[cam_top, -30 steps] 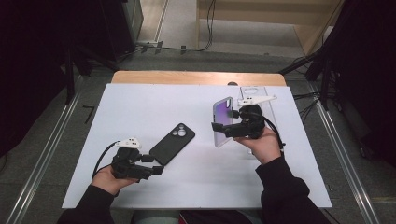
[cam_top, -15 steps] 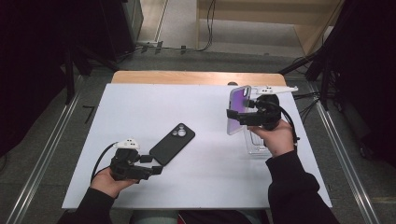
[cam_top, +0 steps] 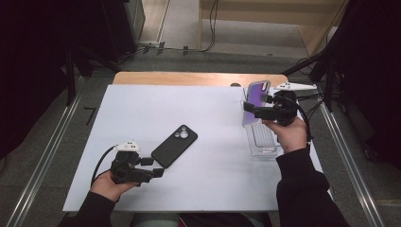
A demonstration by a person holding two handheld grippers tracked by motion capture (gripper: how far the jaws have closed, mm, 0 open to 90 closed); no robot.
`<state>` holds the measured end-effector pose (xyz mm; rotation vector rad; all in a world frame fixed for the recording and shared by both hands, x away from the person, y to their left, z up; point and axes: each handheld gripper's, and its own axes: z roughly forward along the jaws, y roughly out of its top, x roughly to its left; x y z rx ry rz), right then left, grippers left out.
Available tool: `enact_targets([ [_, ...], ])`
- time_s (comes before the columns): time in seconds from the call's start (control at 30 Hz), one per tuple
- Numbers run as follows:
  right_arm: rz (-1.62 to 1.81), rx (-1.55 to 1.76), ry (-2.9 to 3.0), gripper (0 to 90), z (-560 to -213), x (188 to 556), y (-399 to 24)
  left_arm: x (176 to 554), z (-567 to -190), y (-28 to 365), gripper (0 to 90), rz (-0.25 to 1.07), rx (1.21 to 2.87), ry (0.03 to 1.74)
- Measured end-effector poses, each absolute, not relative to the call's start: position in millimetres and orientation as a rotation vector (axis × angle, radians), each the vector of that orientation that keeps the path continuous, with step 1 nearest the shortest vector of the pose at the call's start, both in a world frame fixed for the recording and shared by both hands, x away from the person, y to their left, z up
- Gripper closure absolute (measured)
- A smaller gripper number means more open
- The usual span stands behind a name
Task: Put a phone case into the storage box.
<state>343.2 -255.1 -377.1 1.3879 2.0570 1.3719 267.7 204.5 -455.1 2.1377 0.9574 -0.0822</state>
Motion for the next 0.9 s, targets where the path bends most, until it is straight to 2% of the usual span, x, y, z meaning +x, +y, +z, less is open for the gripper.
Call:
enact_targets([
  [0.4, 1.304, 1.456, 1.944, 15.1, -387.2, 352.3, -270.7, 272.3, -459.8, 203.9, 32.1, -0.104, 2.12, 0.978],
  [0.9, 1.242, 1.542, 1.855, 15.1, -401.9, 386.2, -290.4, 273.9, -461.4, 204.9, 32.2, -0.088, 2.122, 0.98],
])
